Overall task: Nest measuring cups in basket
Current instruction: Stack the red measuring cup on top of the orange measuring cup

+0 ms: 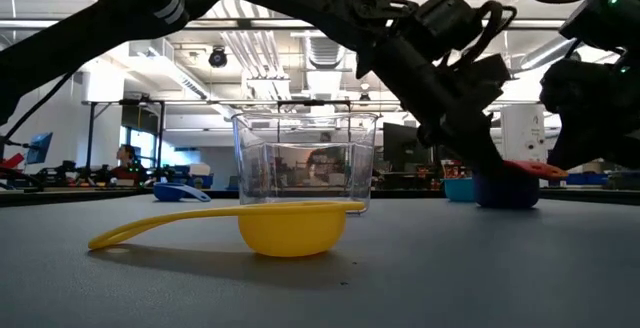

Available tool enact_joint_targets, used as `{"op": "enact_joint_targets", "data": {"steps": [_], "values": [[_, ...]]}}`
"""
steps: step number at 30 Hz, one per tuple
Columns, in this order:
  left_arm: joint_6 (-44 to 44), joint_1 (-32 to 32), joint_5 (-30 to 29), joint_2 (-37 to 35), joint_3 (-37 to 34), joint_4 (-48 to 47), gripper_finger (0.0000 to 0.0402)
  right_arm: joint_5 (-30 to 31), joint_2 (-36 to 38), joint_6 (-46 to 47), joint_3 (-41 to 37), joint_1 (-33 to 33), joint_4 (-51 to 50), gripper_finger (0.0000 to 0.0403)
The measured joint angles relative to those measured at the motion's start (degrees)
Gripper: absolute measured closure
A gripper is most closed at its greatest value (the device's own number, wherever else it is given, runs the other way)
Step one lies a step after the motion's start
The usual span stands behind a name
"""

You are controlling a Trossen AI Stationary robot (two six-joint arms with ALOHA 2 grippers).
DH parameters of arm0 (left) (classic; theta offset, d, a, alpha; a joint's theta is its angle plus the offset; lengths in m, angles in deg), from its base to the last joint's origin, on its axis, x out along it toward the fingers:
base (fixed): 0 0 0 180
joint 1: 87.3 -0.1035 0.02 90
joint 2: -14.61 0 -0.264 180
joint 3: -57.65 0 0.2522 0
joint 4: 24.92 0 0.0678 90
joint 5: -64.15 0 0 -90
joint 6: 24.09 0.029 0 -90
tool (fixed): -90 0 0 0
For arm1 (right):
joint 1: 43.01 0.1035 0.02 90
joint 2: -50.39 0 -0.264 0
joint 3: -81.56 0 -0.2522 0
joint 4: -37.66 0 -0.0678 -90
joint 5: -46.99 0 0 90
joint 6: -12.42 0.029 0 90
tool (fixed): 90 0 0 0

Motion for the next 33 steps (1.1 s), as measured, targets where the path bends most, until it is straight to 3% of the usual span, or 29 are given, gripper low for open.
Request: {"op": "enact_joint_targets", "data": {"steps": [17, 33], "values": [[-1.1, 0.7, 2.1, 1.4, 0.0, 11.0, 0.0402, 0.1, 0.0, 0.1, -1.9, 0.0, 2.6, 0.0394], [0.3, 0.6, 2.1, 1.2, 0.9, 4.5, 0.0402, -1.5, 0.0, -0.1, -2.1, 0.0, 4.4, 0.0394]]}}
